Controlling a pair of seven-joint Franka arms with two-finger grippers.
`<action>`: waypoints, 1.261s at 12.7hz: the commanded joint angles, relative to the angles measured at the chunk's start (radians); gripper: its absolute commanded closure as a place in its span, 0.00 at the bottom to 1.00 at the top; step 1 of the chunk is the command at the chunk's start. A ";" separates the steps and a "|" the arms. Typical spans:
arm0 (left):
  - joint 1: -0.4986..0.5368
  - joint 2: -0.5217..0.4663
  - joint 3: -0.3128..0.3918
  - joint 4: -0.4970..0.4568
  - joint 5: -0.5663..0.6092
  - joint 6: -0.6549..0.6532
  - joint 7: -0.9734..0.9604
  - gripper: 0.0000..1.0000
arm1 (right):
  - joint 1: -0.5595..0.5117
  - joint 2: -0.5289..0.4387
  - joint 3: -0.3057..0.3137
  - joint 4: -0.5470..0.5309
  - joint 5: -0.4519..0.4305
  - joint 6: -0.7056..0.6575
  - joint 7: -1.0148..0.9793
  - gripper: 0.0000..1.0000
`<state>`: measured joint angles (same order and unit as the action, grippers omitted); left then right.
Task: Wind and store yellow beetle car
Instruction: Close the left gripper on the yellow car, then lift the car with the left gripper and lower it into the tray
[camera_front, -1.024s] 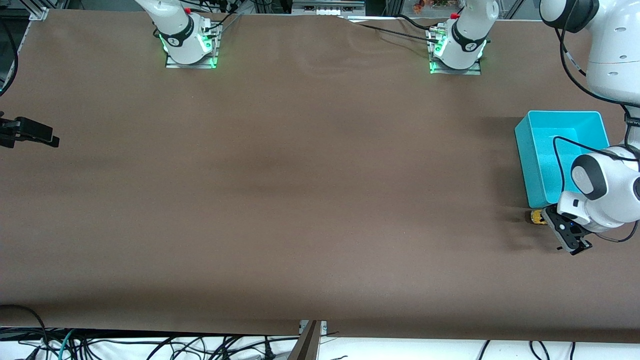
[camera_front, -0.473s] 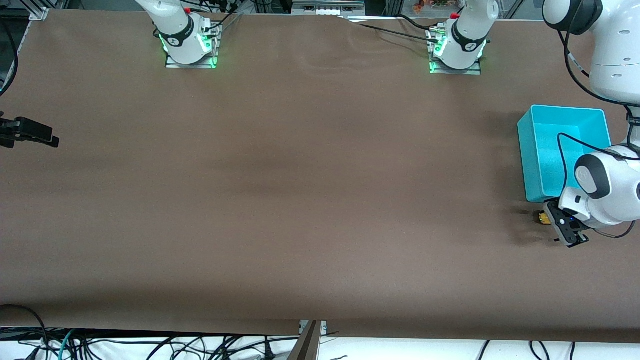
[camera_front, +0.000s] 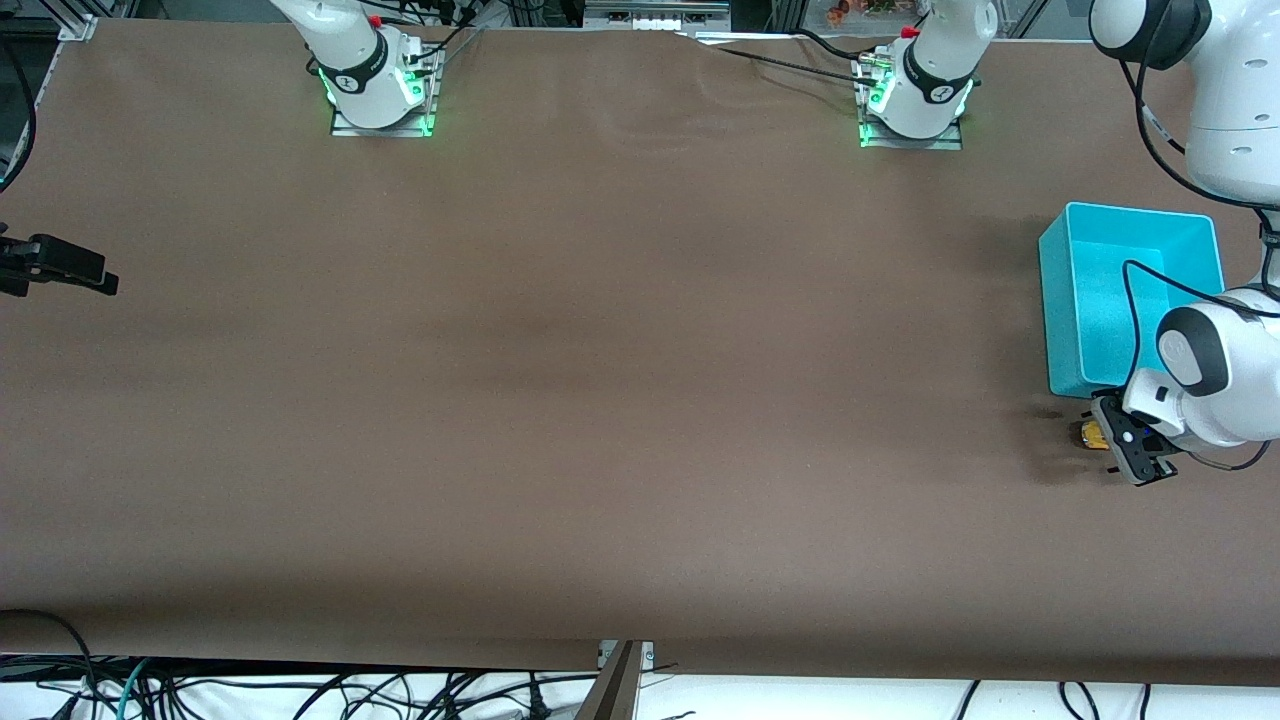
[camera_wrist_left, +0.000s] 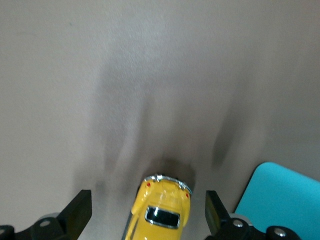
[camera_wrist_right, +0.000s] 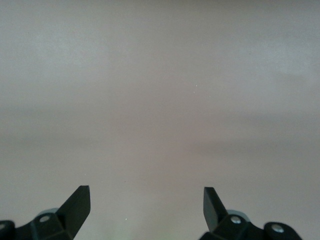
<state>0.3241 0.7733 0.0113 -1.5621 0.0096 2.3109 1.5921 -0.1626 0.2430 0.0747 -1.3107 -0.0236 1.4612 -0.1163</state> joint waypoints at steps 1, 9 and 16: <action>0.032 -0.009 -0.011 -0.010 0.020 -0.016 0.031 0.00 | 0.003 -0.010 -0.003 -0.010 -0.013 0.007 0.009 0.00; 0.056 -0.003 -0.016 -0.024 0.020 -0.004 0.029 0.94 | 0.002 -0.005 -0.004 -0.007 -0.013 0.007 0.009 0.00; 0.058 -0.052 -0.125 0.078 0.007 -0.019 0.019 1.00 | 0.002 -0.005 -0.004 -0.007 -0.013 0.007 0.009 0.00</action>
<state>0.3696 0.7459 -0.0647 -1.5250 0.0096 2.3164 1.6018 -0.1638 0.2440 0.0734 -1.3108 -0.0239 1.4615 -0.1163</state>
